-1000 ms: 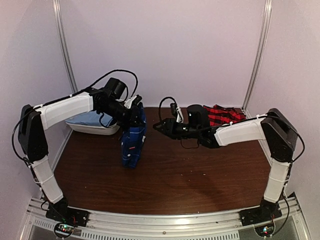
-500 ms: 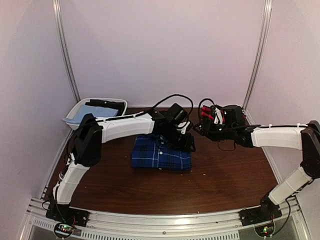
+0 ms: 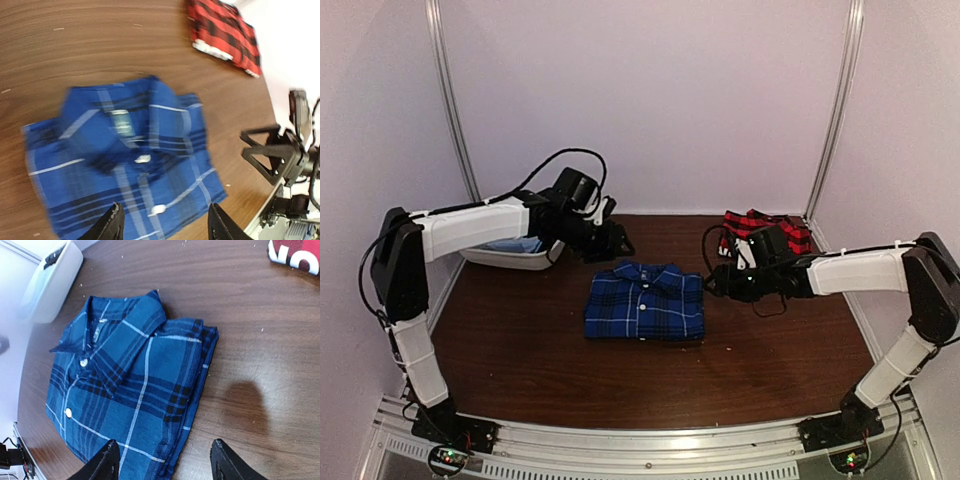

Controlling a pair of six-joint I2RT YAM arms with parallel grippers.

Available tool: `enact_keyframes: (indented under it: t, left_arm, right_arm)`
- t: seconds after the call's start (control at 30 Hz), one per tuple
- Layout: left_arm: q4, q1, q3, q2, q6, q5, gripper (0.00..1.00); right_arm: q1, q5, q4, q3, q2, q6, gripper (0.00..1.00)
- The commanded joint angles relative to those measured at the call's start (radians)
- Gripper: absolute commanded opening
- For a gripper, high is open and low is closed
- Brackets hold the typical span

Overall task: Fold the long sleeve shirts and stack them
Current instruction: Move the square-folded shirt to the center of the board.

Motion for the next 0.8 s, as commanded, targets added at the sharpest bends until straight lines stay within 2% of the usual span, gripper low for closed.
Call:
enact_keyframes:
  t: [0.0,0.1,0.3,0.63,0.77]
  left_arm:
    - [0.088,0.095,-0.208,-0.073,0.045,0.029,0.58]
    - [0.103,0.149,-0.291,-0.089,0.08,0.068,0.57]
    - [0.121,0.18,-0.348,-0.052,0.115,0.056,0.57]
    - [0.159,0.191,-0.336,0.048,0.144,0.049,0.67]
    - [0.176,0.19,-0.338,0.084,0.152,0.091,0.69]
  right_arm:
    - [0.043,0.064,-0.067,0.063,0.07,-0.048,0.63]
    - [0.043,0.088,-0.071,0.084,0.111,-0.056,0.64]
    - [0.044,0.067,-0.06,0.145,0.206,-0.061,0.64]
    - [0.044,0.088,-0.057,0.207,0.315,-0.071,0.63]
    - [0.045,0.075,-0.046,0.226,0.351,-0.068,0.62]
